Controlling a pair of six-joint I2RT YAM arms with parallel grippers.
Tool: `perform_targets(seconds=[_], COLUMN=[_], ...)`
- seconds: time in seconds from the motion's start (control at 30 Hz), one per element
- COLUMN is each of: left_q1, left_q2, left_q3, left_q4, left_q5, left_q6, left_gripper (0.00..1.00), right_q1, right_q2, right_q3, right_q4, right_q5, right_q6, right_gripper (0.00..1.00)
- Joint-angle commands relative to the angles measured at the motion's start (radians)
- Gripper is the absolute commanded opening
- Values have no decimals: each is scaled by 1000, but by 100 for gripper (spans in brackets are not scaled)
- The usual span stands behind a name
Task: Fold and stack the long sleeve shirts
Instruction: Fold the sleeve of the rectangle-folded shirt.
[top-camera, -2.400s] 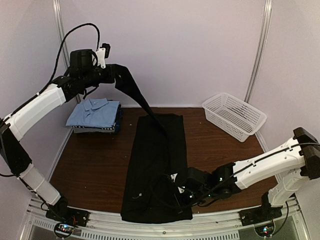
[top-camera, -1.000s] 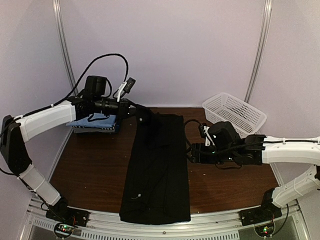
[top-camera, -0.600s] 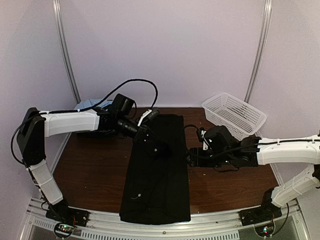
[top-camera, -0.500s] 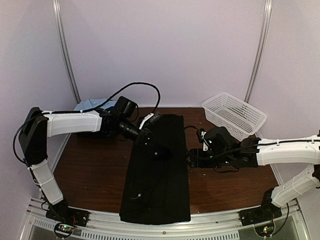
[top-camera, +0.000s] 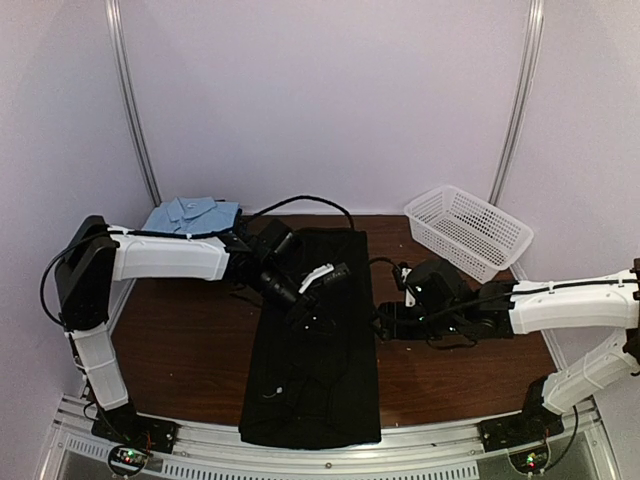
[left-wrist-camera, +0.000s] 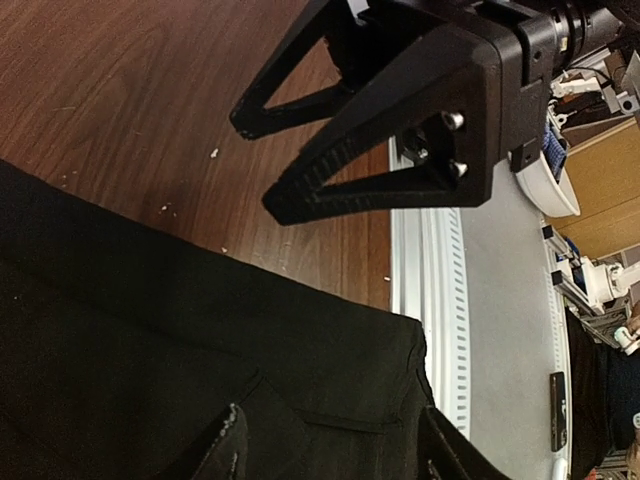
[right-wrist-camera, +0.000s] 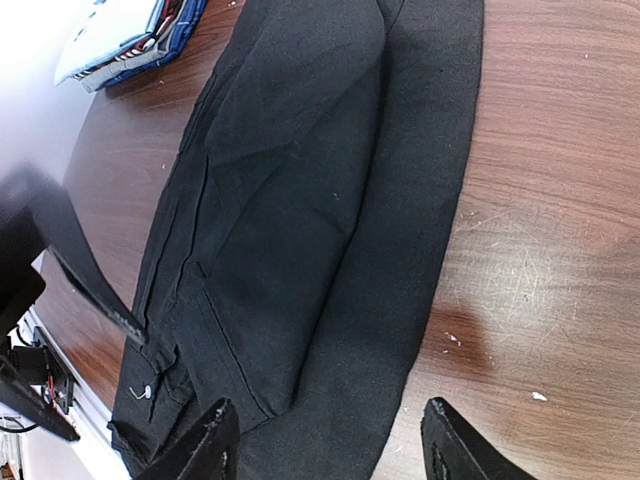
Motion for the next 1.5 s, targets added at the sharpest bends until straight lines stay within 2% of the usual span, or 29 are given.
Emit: perform_targets(seconds=[0.0, 0.07, 0.17, 0.23, 0.33, 0.47, 0.63, 1.0, 1.47], left_q1=[-7, -6, -3, 8, 19, 21, 21, 21, 4], left_q2=[-2, -14, -40, -61, -118, -171, -202, -143, -125], left_q3=[17, 5, -23, -61, -158, -287, -387, -389, -413], left_q4=[14, 46, 86, 103, 155, 225, 282, 278, 253], left_q5=[-13, -60, -261, -310, -344, -313, -312, -369, -365], left_q6=[6, -33, -141, -216, -321, -468, -572, -616, -616], left_gripper=[60, 59, 58, 57, 56, 53, 50, 49, 50], right_q1=[-5, -5, -5, -5, -5, -5, -5, -5, -5], right_q2=[22, 30, 33, 27, 11, 15, 30, 35, 48], right_q3=[-3, -1, 0, -7, -19, -25, -33, -47, -53], right_q4=[11, 11, 4, -2, -6, 2, 22, 45, 68], right_q5=[20, 17, 10, 16, 25, 24, 14, 11, 1], right_q6=[-19, -23, -29, -29, -28, -28, -22, -17, -17], right_gripper=[63, 63, 63, 63, 64, 64, 64, 64, 64])
